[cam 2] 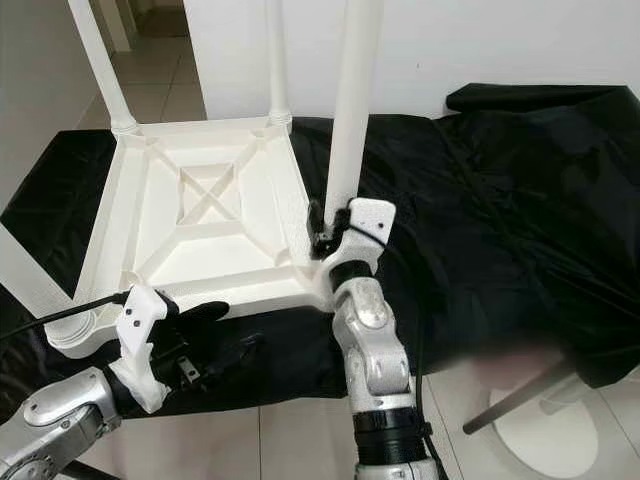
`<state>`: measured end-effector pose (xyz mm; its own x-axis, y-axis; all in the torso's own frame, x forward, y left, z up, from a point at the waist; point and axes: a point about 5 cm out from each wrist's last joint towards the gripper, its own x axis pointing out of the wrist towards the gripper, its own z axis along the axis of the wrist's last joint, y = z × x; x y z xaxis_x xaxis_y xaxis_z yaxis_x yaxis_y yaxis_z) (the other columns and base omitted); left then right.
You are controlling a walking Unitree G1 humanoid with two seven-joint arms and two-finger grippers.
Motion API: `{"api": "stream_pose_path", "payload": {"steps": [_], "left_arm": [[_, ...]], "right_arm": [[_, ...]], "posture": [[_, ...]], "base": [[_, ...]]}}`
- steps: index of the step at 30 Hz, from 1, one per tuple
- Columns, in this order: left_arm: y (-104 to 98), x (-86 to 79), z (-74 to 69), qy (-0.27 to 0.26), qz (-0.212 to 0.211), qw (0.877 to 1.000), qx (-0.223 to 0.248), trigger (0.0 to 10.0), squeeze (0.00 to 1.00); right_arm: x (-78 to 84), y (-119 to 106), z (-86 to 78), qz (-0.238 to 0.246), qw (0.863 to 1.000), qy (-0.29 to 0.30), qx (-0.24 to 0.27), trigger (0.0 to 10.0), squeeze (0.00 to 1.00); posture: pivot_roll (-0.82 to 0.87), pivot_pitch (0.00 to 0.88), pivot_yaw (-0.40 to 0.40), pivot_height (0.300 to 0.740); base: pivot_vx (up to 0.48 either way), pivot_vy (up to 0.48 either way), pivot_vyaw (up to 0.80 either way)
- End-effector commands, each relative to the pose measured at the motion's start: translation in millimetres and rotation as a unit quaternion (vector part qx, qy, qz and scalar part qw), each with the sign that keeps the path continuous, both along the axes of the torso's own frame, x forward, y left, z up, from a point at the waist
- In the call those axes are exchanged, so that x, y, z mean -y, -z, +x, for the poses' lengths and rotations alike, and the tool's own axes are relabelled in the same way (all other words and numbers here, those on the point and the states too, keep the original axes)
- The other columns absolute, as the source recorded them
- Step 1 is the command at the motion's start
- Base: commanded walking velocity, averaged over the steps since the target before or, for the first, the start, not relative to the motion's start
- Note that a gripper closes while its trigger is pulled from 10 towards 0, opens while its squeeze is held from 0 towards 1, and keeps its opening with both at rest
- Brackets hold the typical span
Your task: Building children table
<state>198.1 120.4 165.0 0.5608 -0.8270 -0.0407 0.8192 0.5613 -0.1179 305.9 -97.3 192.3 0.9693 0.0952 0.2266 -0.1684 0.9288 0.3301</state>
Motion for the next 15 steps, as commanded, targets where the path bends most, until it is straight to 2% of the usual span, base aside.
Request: {"api": "stream_pose_path", "payload": {"steps": [1, 3, 4, 7, 9, 10, 11, 12, 15], "left_arm": [[-3, 3.2, -4.8, 0.058, -0.007, 0.998, 0.008, 10.0, 0.0], [-3, 3.7, -4.8, 0.058, -0.007, 0.998, 0.009, 10.0, 0.0], [-3, 3.7, -4.8, 0.058, -0.007, 0.998, 0.009, 10.0, 0.0], [-3, 5.1, -5.2, 0.059, -0.007, 0.998, 0.009, 10.0, 0.0], [-3, 6.2, -5.5, 0.06, -0.008, 0.998, 0.009, 10.0, 0.0], [-3, 6.2, -5.5, 0.06, -0.008, 0.998, 0.009, 10.0, 0.0], [-3, 6.6, -5.6, 0.06, -0.008, 0.998, 0.009, 10.0, 0.0], [-3, 6.6, -5.6, 0.06, -0.008, 0.998, 0.009, 10.0, 0.0], [-2, 7.2, -5.5, 0.061, -0.01, 0.998, 0.008, 10.0, 0.0]], "right_arm": [[-13.2, 10, 2.9, 0.092, 0.994, -0.025, -0.044, 10.0, 0.0], [-12.6, 14, 6.4, 0.138, 0.988, -0.04, -0.062, 10.0, 0.0], [-12.6, 14, 6.4, 0.138, 0.988, -0.04, -0.062, 10.0, 0.0], [-11.2, 20, 9.6, 0.194, 0.976, -0.058, -0.082, 10.0, 0.0], [-12.4, 27, 9.5, 0.26, 0.957, -0.083, -0.102, 10.0, 0.0], [-12.4, 27, 9.5, 0.26, 0.957, -0.083, -0.102, 10.0, 0.0], [-12.8, 30, 9.1, 0.287, 0.947, -0.092, -0.108, 10.0, 0.0], [-12.8, 30, 9.1, 0.287, 0.947, -0.092, -0.108, 10.0, 0.0], [-12.7, 41, 7.7, 0.393, 0.901, -0.126, -0.133, 10.0, 0.0]], "posture": [[0.05, 0.027, 0.0, 0.74], [0.05, 0.023, -0.002, 0.74], [0.05, 0.023, -0.002, 0.74], [0.05, 0.021, -0.002, 0.74], [0.05, 0.021, -0.002, 0.74], [0.05, 0.021, -0.002, 0.74], [0.05, 0.021, -0.002, 0.74], [0.05, 0.021, -0.002, 0.74], [0.05, 0.022, 0.002, 0.74]], "base": [[0.0, 0.0, 0.0], [0.0, 0.0, 0.0], [0.0, 0.0, 0.0], [0.0, 0.0, 0.0], [0.0, 0.0, 0.0], [0.0, 0.0, 0.0], [0.0, 0.0, 0.0], [0.0, 0.0, 0.0], [0.0, 0.0, 0.0]]}}
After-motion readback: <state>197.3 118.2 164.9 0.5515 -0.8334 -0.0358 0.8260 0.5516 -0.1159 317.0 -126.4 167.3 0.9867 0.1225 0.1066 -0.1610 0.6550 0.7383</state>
